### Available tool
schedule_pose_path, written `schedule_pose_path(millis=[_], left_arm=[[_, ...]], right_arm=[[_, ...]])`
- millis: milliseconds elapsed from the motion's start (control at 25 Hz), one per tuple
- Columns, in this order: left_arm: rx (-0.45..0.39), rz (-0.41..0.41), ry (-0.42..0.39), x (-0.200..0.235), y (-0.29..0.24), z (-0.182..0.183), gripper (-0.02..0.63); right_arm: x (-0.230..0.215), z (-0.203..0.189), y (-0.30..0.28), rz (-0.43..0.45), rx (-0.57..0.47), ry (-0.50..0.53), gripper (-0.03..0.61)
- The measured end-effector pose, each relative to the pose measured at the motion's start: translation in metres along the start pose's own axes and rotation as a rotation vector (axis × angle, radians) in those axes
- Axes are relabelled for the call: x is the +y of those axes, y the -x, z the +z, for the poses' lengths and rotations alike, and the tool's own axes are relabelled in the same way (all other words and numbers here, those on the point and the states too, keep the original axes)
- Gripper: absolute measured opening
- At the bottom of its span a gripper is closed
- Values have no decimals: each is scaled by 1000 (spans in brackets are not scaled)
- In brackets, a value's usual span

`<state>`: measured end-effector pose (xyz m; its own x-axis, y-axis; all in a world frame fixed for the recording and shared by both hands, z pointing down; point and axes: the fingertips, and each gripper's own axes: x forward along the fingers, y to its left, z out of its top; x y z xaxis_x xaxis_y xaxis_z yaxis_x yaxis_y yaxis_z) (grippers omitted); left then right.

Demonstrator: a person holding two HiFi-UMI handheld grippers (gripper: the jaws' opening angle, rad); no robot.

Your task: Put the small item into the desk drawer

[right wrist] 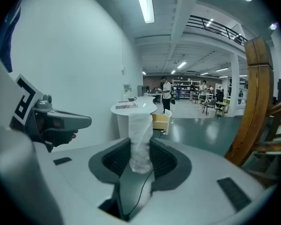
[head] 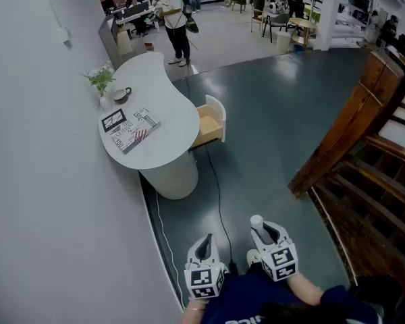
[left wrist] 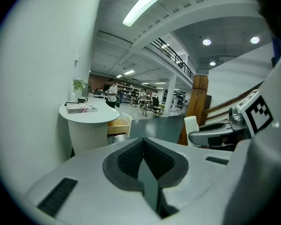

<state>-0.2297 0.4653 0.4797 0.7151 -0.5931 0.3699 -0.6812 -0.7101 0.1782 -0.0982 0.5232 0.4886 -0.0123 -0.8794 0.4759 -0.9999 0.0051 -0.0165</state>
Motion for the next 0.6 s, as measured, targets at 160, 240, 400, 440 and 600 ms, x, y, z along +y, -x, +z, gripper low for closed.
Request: schedule_pose_path(millis=[160, 240, 400, 440, 600], left_arm=[[-10, -16, -4, 8, 3, 0, 5], [-16, -26, -8, 11, 5, 1, 5], [-16, -22, 12, 25, 10, -4, 5], [-16, -20, 23, 28, 10, -4, 5], [-23, -16, 44, 37, 7, -3, 5]], right_arm=[[8, 3, -3, -10, -16, -19, 135], [12, 2, -3, -26, -20, -16, 135], [22, 1, -3, -41, -23, -28, 135], [25, 0, -3, -41, -20, -29, 135], [27, 1, -8, -41, -14, -27, 135]])
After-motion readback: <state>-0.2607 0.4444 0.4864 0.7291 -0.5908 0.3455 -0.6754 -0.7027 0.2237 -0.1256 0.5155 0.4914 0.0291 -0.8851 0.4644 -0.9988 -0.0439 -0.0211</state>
